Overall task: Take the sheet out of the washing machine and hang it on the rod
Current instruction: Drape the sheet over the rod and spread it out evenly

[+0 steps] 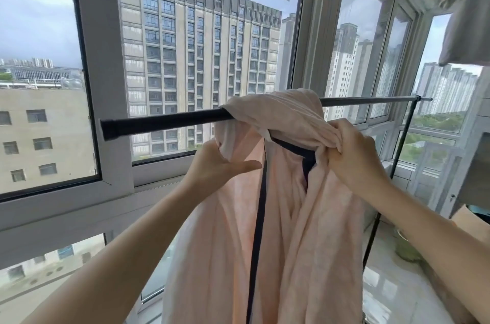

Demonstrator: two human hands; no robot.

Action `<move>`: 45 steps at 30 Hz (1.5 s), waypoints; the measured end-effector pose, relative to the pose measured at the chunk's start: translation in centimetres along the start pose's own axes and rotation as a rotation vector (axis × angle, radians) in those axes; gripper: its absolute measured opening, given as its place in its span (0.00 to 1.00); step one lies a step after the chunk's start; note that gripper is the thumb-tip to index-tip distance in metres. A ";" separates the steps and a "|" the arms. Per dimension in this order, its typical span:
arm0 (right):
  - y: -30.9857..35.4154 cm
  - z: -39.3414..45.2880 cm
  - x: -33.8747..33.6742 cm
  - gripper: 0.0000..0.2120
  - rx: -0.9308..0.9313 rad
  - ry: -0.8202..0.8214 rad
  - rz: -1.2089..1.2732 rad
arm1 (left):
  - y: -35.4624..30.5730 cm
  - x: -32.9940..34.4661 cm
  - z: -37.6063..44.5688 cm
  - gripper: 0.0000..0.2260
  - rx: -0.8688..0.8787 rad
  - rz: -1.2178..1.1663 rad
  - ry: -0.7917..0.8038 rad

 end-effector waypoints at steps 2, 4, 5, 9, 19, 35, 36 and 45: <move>0.1 0.4 -0.2 0.09 0.047 0.045 0.104 | 0.3 0.2 0.1 0.11 -0.056 0.096 -0.050; 0.3 0.6 -0.6 0.08 0.059 0.062 0.166 | 0.6 0.1 0.3 0.10 -0.079 0.130 -0.103; 0.5 0.6 -1.0 0.06 0.046 0.061 0.179 | 0.7 -0.1 0.4 0.11 -0.090 0.106 -0.125; 1.7 -0.1 -1.2 0.24 -0.063 0.085 0.031 | 1.5 -0.7 0.9 0.07 -0.177 -0.123 -0.171; 2.6 3.2 -4.0 0.09 -0.131 -0.167 -0.058 | -1.0 -0.6 2.2 0.17 0.028 -0.159 -0.110; 5.8 8.0 -4.6 0.16 -0.047 -0.209 0.018 | -1.0 0.7 3.1 0.09 -0.013 -0.338 0.032; 6.2 8.2 -4.7 0.17 -0.042 -0.214 0.025 | -1.4 1.2 3.0 0.11 0.001 -0.330 0.042; 10.3 11.7 -4.5 0.18 -0.008 -0.233 0.078 | -2.0 -0.5 3.6 0.15 0.017 -0.338 -0.164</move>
Point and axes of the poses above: each hand's wrist, its own z-axis towards the middle knuckle, its own x-axis out of the palm, y = z × x, the point moved 7 cm from there along z, towards the middle knuckle, and after that the axes turned 13 degrees about x, right-handed, at the moved point
